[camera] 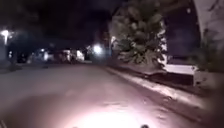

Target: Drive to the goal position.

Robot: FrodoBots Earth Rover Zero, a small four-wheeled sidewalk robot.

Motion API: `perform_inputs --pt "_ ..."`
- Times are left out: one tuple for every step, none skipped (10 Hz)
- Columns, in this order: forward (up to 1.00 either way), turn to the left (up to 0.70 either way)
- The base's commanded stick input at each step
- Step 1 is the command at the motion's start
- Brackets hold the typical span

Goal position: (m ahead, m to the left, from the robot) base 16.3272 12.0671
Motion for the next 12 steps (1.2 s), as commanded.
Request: perform_inputs --pt "0.7 0.0" --pt "0.7 0.0" --pt "0.7 0.0" --pt "0.7 0.0" --pt "0.7 0.0" --pt "0.7 0.0" --pt "0.7 0.0" --pt "0.7 0.0" --pt "0.7 0.0" --pt "0.7 0.0" --pt "0.7 0.17" --pt "0.7 0.32"
